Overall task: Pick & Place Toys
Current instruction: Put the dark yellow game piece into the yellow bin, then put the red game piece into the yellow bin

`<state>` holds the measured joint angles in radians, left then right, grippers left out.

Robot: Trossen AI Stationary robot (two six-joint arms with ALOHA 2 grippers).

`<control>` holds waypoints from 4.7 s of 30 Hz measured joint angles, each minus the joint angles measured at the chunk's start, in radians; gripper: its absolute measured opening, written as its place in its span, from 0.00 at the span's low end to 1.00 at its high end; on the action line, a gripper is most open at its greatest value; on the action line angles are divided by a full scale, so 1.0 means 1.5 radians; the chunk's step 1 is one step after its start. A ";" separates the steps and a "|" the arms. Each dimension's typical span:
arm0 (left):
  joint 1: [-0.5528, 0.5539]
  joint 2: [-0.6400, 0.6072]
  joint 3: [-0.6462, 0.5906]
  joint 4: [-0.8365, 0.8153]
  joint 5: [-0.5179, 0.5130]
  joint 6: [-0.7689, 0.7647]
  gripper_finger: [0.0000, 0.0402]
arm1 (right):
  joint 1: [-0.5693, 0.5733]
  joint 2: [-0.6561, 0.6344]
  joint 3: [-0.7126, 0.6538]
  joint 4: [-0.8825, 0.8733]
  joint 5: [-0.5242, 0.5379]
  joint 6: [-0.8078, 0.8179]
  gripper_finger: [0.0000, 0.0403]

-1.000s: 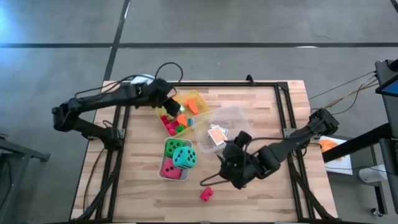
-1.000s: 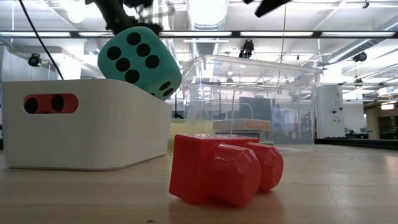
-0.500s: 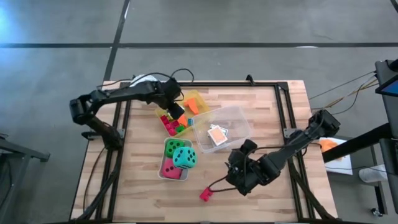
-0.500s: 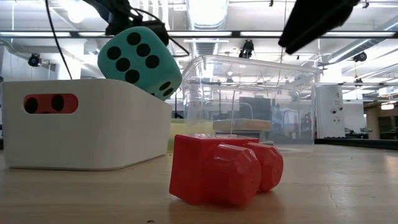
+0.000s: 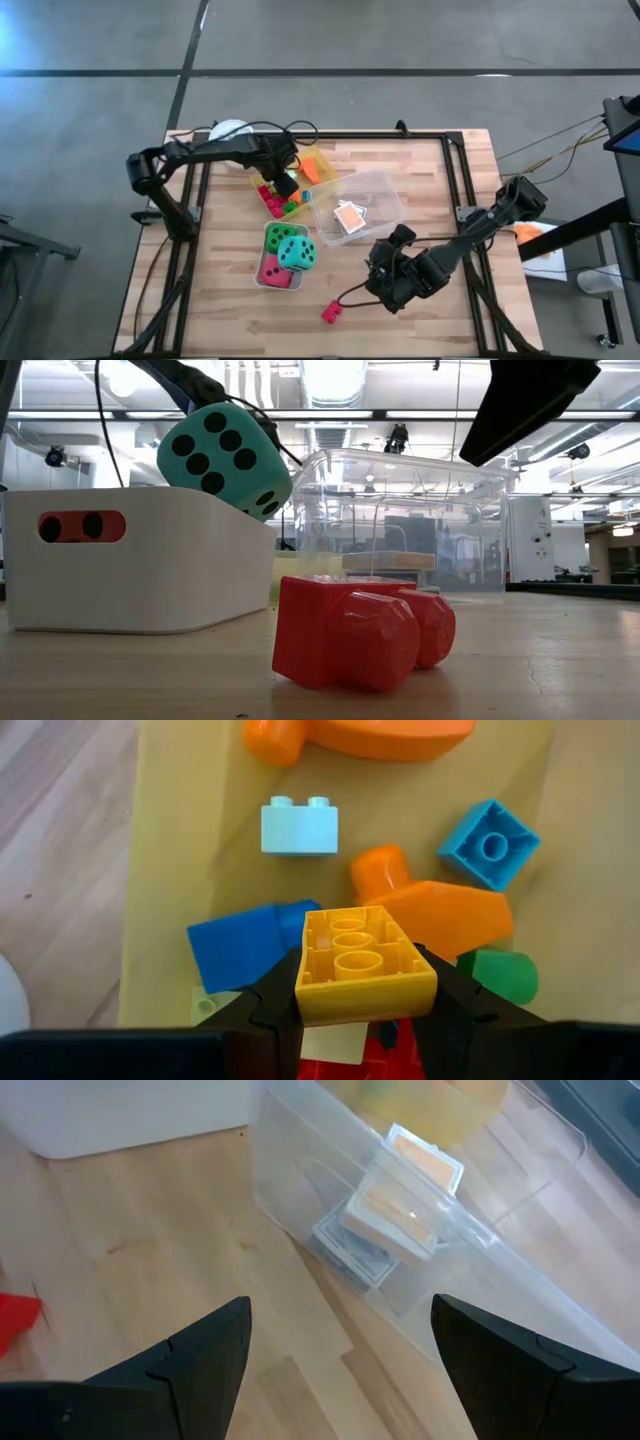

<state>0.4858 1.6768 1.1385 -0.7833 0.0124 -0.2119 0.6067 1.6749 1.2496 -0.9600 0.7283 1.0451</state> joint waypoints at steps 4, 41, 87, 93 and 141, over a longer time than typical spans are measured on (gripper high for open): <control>0.000 0.002 0.000 0.000 0.000 0.000 0.32 | 0.000 0.000 -0.007 0.001 -0.003 0.002 0.75; 0.000 0.004 -0.058 0.070 0.005 -0.004 0.36 | 0.000 0.000 -0.011 0.005 -0.003 -0.006 0.75; -0.183 -0.241 -0.036 -0.078 -0.001 -0.183 0.83 | 0.000 0.000 -0.018 0.334 -0.265 -0.539 0.75; -0.343 -0.273 -0.042 -0.078 -0.046 -0.271 0.83 | -0.002 0.023 -0.023 0.435 -0.291 -0.628 0.75; -0.639 -0.292 -0.042 -0.067 -0.163 -0.485 0.83 | -0.067 0.264 0.004 0.558 -0.460 -0.722 0.44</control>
<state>-0.4728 1.2385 1.0748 -0.8843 -0.2325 -0.9401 0.5064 2.0704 1.2562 -0.1231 0.0389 -0.0376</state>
